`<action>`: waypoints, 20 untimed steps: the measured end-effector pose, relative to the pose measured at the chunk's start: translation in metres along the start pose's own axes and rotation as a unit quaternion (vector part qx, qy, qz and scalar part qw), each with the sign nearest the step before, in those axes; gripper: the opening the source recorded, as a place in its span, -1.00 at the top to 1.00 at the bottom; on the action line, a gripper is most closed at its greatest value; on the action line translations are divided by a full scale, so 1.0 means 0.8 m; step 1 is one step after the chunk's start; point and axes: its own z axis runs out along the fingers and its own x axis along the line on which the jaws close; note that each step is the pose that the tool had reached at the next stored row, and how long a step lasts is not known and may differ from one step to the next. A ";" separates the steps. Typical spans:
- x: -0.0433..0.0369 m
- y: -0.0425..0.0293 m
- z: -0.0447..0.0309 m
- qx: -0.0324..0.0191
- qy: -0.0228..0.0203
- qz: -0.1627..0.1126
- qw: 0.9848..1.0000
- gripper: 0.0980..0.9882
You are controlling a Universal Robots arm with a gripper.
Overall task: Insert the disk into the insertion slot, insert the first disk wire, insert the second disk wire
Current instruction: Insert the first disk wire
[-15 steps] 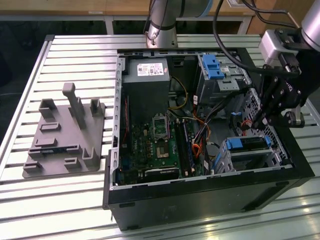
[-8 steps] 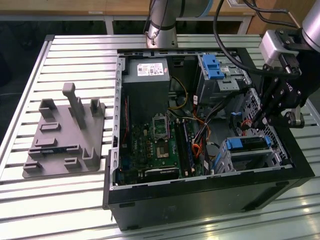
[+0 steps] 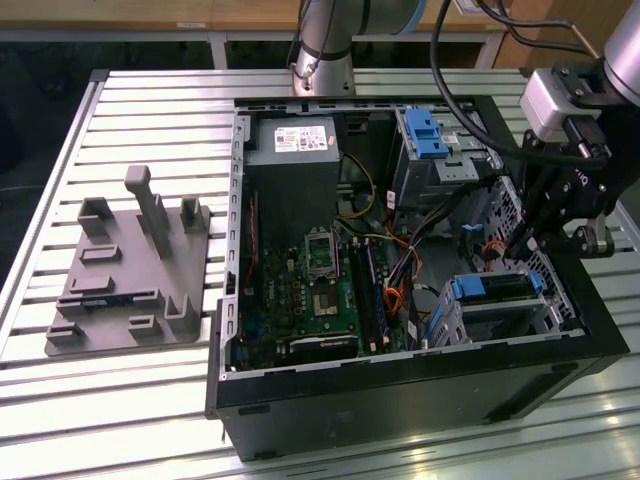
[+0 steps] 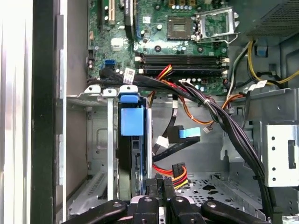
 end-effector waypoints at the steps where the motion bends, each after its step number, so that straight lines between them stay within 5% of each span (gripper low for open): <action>1: 0.000 0.0000 0.0001 0.003 0.000 -0.003 1.000 0.86; 3: 0.000 0.0029 0.0002 0.008 0.000 -0.005 1.000 0.86; 10: 0.001 0.0044 0.0002 0.008 0.000 -0.005 1.000 0.86; 20: 0.016 0.0056 -0.0001 0.008 -0.001 -0.002 1.000 0.86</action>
